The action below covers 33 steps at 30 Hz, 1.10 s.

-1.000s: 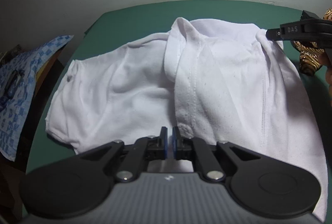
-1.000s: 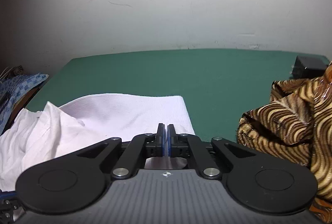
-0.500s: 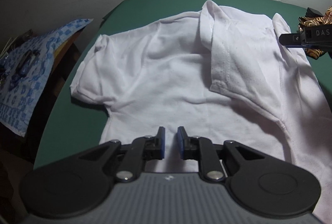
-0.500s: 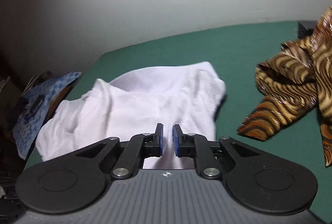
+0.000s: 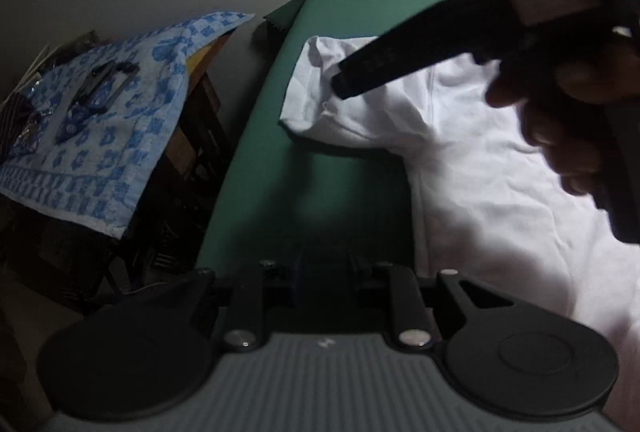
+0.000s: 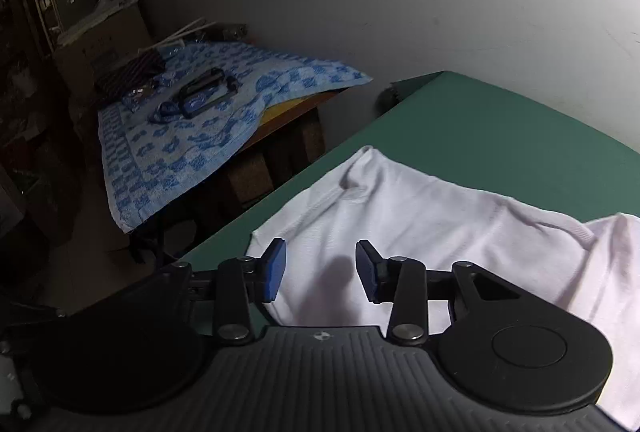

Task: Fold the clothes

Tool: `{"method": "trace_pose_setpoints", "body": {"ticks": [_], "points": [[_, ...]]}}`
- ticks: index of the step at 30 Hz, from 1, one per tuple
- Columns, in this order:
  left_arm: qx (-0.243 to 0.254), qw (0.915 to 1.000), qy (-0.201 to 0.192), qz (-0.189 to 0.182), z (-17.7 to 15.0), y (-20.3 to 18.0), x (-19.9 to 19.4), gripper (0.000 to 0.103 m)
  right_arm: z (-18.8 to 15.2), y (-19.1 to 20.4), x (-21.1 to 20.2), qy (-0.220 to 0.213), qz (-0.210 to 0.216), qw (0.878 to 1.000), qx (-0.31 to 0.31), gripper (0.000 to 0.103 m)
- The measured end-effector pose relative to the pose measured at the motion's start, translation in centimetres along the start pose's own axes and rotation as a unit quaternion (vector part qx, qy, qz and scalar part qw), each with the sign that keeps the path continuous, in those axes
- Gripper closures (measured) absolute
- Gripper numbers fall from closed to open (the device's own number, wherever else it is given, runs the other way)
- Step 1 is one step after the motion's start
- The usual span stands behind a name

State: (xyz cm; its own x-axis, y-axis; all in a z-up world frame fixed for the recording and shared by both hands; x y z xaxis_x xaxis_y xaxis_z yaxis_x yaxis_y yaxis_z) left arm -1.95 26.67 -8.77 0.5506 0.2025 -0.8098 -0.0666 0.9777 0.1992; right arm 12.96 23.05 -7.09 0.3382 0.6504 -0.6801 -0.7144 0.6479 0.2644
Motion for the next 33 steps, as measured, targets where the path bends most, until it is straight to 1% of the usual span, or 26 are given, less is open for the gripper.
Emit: {"method": "trace_pose_setpoints", "body": {"ticks": [2, 3, 6, 7, 8, 9, 10, 12, 13, 15, 16, 17, 19, 21, 24, 28, 30, 33], "points": [[0.014, 0.9997, -0.002, -0.020, -1.4, 0.3, -0.7, 0.076, -0.6, 1.6, 1.3, 0.017, -0.008, 0.999, -0.026, 0.062], [0.021, 0.9993, -0.002, -0.029, -2.1, 0.5, -1.0, 0.076, -1.0, 2.4, 2.0, 0.027, -0.018, 0.998, -0.045, 0.059], [0.039, 0.9973, -0.001, -0.063, -3.9, 0.5, -1.7, 0.073, -1.6, 3.1, 2.9, 0.022, -0.047, 0.995, -0.079, 0.059], [0.043, 0.9964, -0.002, -0.074, -4.3, 0.4, -1.9, 0.071, -1.5, 2.9, 2.9, 0.024, -0.047, 0.996, -0.073, 0.066], [0.046, 0.9953, -0.005, -0.085, -4.7, 0.4, -2.2, 0.068, -1.2, 2.4, 2.9, 0.026, -0.049, 0.997, -0.054, 0.078], [0.050, 0.9941, -0.007, -0.096, -5.0, 0.4, -2.4, 0.068, -0.9, 1.9, 2.8, 0.026, -0.054, 0.998, -0.033, 0.097], [0.053, 0.9926, -0.008, -0.109, -5.3, 0.3, -2.6, 0.069, -0.6, 1.3, 2.7, 0.025, -0.054, 0.998, -0.011, 0.098], [0.058, 0.9879, -0.009, -0.143, -5.7, 0.0, -3.1, 0.071, 0.3, 0.2, 2.0, 0.011, -0.049, 0.998, 0.037, 0.098], [0.054, 0.9852, -0.007, -0.162, -5.9, -0.1, -3.3, 0.073, 0.7, -0.3, 1.5, 0.001, -0.043, 0.997, 0.058, 0.098], [0.043, 0.9800, -0.001, -0.194, -6.0, -0.5, -3.5, 0.080, 1.7, -1.3, 0.3, -0.020, -0.024, 0.994, 0.101, 0.098], [0.041, 0.9801, 0.000, -0.194, -5.9, -0.8, -3.5, 0.085, 2.3, -1.8, -0.3, -0.030, -0.016, 0.992, 0.123, 0.098], [0.039, 0.9810, 0.002, -0.190, -5.9, -1.1, -3.5, 0.102, 2.8, -2.4, -0.8, -0.039, -0.015, 0.989, 0.139, 0.098], [0.036, 0.9853, 0.007, -0.167, -5.5, -1.7, -3.3, 0.103, 3.6, -3.5, -2.2, -0.065, -0.019, 0.985, 0.161, 0.098], [0.022, 0.9855, 0.012, -0.168, -5.0, -2.1, -3.4, 0.103, 4.2, -5.2, -4.2, -0.102, -0.013, 0.975, 0.196, 0.098], [0.011, 0.9859, 0.004, -0.167, -4.4, -2.8, -4.4, 0.103, 3.8, -8.5, -7.9, -0.169, 0.010, 0.948, 0.270, 0.098], [0.010, 0.9831, -0.011, -0.183, -3.4, -5.2, -6.5, 0.103, 0.7, -12.1, -12.8, -0.238, 0.021, 0.914, 0.327, 0.098], [0.017, 0.9811, -0.012, -0.192, -3.1, -6.9, -7.2, 0.103, -1.2, -14.1, -14.3, -0.251, 0.017, 0.901, 0.354, 0.098], [0.031, 0.9789, -0.007, -0.202, -2.9, -9.5, -8.1, 0.103, -4.5, -17.7, -15.5, -0.245, 0.004, 0.879, 0.408, 0.097]]}}
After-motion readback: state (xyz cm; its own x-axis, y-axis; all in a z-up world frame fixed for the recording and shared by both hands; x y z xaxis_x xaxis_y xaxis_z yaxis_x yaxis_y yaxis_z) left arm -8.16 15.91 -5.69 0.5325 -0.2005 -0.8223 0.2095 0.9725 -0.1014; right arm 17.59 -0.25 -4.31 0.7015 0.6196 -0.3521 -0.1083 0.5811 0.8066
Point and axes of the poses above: each gripper's, at about its wrist camera, not at the fingertips, and x roughly the way its jaws point, y to its left, z to its top, the point moved 3 cm from there along x, roughly the way its jaws point, and after that the axes turned 11 degrees about x, right-handed, at the moved point
